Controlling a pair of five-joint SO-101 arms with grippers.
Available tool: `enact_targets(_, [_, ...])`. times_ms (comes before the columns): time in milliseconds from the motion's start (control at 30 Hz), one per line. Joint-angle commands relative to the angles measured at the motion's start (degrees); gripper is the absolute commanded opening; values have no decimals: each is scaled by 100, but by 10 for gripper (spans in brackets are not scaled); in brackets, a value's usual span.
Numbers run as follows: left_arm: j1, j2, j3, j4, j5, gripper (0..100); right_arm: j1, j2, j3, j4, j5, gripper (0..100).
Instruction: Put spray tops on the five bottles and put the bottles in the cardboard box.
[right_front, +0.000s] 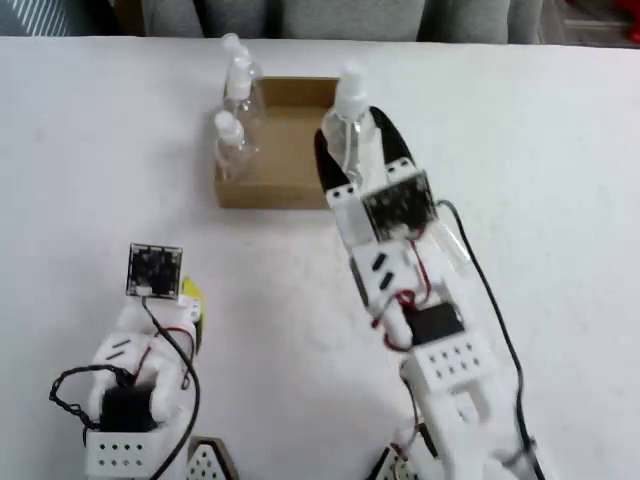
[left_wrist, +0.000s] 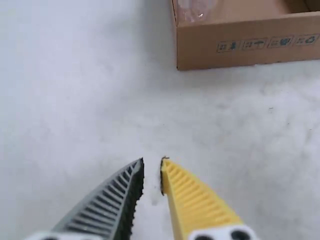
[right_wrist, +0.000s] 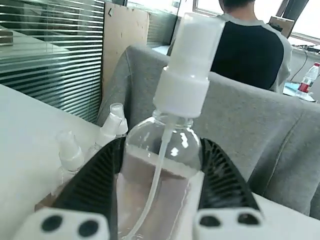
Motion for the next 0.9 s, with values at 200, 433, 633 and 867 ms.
enact_targets(200, [-48, -119, 62, -9, -44, 76, 110, 2774, -343, -2879, -53, 16])
enact_targets(433, [-48, -119, 62, -9, -44, 76, 338, 4585, -1037, -4892, -1187, 16])
enact_targets(633, [-22, -119, 62, -9, -44, 76, 549, 6044, -2374, -4936, -1451, 16])
enact_targets(867, [-13, -119, 62, -9, -44, 76, 549, 7231, -3745, -4901, -1178, 16])
